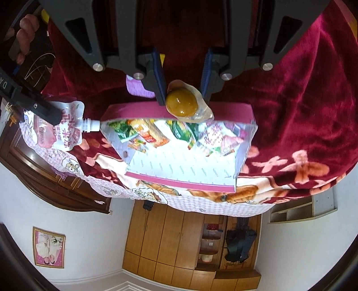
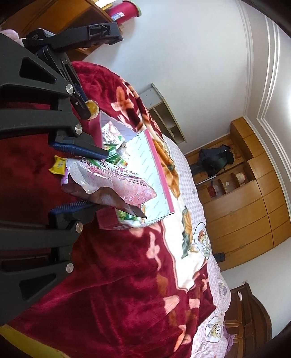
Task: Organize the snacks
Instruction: 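Lift the pink spout pouch with the right tool and carry it over the box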
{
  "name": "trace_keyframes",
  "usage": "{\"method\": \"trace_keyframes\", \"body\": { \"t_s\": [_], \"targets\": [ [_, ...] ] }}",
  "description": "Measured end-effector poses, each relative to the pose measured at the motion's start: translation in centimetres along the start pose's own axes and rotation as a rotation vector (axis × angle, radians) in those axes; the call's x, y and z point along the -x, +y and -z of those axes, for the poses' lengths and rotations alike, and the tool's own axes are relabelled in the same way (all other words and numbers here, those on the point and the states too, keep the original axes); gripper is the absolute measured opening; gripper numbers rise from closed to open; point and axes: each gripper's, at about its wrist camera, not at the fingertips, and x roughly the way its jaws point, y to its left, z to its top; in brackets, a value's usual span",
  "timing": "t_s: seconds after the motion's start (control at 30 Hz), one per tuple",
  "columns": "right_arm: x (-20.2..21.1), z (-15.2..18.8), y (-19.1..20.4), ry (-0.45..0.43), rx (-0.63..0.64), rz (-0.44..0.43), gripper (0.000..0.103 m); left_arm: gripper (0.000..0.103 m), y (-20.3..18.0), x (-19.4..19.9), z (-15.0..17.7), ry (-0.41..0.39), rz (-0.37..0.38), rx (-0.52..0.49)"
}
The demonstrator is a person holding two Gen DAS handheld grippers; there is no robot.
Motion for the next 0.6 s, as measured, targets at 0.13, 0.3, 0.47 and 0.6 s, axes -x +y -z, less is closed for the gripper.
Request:
{"method": "trace_keyframes", "body": {
  "t_s": [0.13,0.3,0.47,0.6],
  "targets": [
    [-1.2,-1.2,0.1,0.002,0.010,-0.002,0.037,0.031,-0.1,-1.3,-1.0,-0.006,-0.013,-0.015],
    [-2.8,-2.5,0.6,0.005,0.033,-0.007,0.037,0.031,0.1,-3.2,-2.1,0.005,-0.007,-0.002],
    [-4.9,-4.0,0.6,0.015,0.035,-0.014,0.037,0.031,0.5,-4.9,-2.9,0.017,-0.010,0.005],
    [-6.9,-5.1,0.6,0.035,0.033,-0.020,0.037,0.031,0.9,-6.1,-3.5,0.027,-0.010,0.006]
  ]
}}
